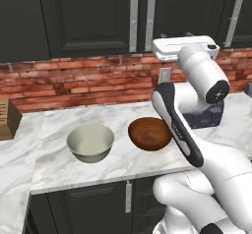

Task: Open the cabinet. Pick the bowls from the counter and place them in the cabinet. Then close the cabinet.

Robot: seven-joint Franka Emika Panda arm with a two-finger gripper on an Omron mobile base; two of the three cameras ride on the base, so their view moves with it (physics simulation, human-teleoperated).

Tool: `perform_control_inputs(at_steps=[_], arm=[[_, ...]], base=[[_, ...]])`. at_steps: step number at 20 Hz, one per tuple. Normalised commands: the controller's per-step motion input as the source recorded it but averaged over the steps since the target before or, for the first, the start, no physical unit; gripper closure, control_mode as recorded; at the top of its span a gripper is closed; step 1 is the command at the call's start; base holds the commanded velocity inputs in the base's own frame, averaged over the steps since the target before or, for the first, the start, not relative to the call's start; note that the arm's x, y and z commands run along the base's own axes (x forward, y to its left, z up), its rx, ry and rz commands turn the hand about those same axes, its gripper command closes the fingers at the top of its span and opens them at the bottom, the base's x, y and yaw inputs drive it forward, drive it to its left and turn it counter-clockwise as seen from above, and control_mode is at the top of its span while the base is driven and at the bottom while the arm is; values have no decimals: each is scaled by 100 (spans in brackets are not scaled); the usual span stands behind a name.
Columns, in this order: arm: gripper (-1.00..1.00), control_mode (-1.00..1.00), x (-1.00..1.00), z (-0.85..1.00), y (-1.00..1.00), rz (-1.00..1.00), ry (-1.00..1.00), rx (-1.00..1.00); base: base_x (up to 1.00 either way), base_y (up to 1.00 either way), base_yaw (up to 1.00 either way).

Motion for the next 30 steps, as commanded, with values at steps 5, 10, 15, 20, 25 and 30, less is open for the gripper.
perform_control_inputs(at_steps=[5,10,15,20,25,30], arm=[[-100,-100,68,0,9,-4,7,0],[-100,-100,73,0,19,0,7,0],[-100,-100,82,-4,21,0,5,0],[-100,-100,79,0,5,-1,4,0],[-100,-100,77,0,0,-1,5,0],[-100,-100,87,-3,0,-2,6,0]], base=[[0,0,0],[0,0,0],[0,0,0],[0,0,0],[0,0,0],[0,0,0]])
